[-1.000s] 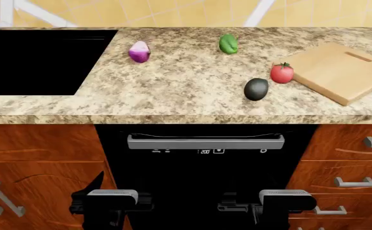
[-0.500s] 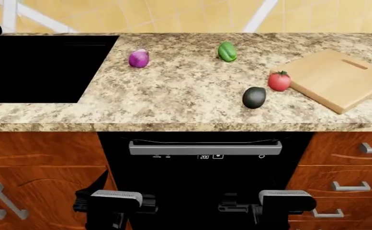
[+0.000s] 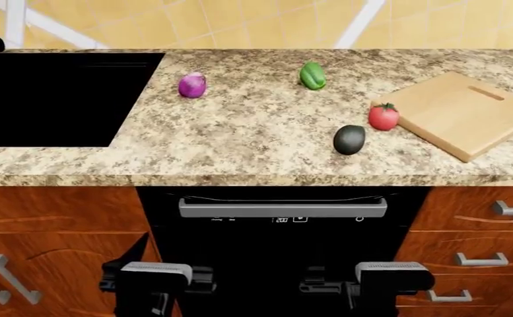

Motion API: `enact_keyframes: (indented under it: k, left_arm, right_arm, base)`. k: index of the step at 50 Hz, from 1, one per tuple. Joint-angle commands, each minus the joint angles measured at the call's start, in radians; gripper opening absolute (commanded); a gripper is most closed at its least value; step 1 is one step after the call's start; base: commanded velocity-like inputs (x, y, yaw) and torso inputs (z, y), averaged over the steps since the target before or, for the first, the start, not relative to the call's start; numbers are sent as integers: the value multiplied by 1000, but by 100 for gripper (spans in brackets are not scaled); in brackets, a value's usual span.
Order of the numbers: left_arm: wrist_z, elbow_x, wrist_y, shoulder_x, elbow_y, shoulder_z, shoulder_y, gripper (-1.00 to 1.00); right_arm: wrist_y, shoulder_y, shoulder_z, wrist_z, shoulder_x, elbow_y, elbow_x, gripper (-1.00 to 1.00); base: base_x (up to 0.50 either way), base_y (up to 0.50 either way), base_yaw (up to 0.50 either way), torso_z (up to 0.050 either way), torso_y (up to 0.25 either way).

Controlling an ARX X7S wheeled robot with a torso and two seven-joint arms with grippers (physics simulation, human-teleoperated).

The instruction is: Place the avocado, onion, tomato and bell pepper on the cutting board.

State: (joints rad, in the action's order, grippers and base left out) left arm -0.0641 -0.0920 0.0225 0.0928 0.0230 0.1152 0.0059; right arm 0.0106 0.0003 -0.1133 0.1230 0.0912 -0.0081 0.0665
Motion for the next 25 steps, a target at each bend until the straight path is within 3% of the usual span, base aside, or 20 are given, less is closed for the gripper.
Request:
enact_keyframes:
  k: [1, 5, 15, 20, 25]
  left_arm:
    - [-32, -43, -16, 3, 28, -10, 4, 100]
    - [-45, -73, -54, 0, 138, -11, 2, 100]
    - [-107, -76, -378, 43, 423, 6, -115, 100]
    - [-134, -155, -692, 63, 587, -29, -270, 100]
    - [-154, -288, -1043, 67, 687, -101, -524, 100]
  right_arm:
    - [-7, -16, -7, 10, 9, -59, 39, 100]
    - [58, -10, -1, 23, 19, -145, 58, 100]
    - [477, 78, -26, 58, 63, -526, 86, 100]
    - [940, 316, -33, 63, 85, -707, 159, 100]
    - [1334, 636, 42, 14, 64, -779, 296, 100]
  base:
    - [0, 0, 0, 0, 0]
    - [0, 0, 0, 0, 0]
    - [0, 0, 0, 0, 0]
    - [0, 0, 0, 0, 0]
    - [0, 0, 0, 0, 0]
